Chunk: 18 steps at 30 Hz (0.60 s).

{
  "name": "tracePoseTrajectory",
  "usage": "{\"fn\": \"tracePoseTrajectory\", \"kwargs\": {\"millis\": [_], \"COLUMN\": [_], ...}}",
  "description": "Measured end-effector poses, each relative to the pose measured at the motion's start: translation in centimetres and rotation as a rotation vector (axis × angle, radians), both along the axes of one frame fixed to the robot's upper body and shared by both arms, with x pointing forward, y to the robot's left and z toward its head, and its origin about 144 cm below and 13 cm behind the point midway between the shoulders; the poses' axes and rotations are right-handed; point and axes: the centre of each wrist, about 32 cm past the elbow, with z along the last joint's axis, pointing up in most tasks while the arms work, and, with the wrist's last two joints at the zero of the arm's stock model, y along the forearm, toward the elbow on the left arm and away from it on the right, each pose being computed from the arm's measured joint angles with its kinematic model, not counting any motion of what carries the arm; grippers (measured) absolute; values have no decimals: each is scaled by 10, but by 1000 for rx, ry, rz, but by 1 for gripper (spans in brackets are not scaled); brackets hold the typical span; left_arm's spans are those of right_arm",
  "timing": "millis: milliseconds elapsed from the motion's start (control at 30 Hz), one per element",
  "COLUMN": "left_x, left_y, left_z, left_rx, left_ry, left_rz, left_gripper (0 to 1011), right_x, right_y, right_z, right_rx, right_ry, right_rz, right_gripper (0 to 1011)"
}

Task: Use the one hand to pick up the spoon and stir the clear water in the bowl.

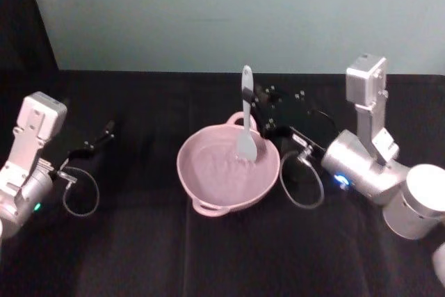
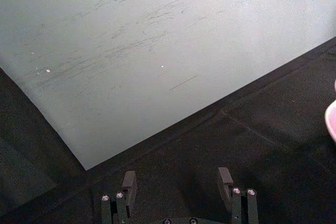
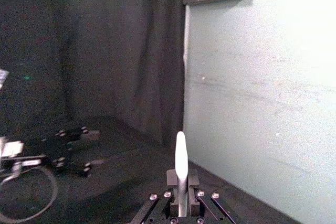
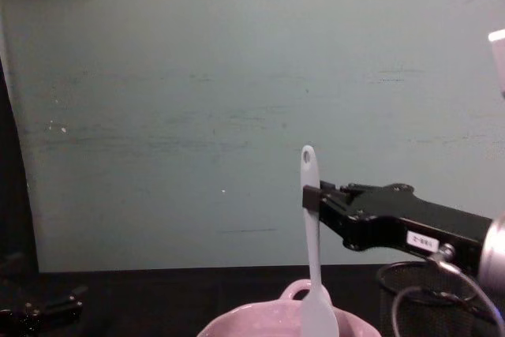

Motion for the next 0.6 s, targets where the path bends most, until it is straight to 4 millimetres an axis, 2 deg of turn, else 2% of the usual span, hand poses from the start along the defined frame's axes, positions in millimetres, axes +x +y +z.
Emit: {"fn": "tracePoseTrajectory", "kwargs": {"millis": [133,300,400,600], "left_x": [0,0,0,0], "left_y": [0,0,0,0], "left_z": [0,0,0,0], "left_rx": [0,0,0,0], "left_ry": [0,0,0,0], "left_rz": [0,0,0,0], "left_gripper": [1011,1011,1011,1011], "right_x": [-14,-27,-29,-15], "right_y": [-4,3,13,33], "right_z": [-1,-4,-5,-5], "right_rx": [-2,17,26,44], "right_ry": [38,84,103,108], "right_rz": [34,94,126,147], "right_gripper": [111,111,111,111]}}
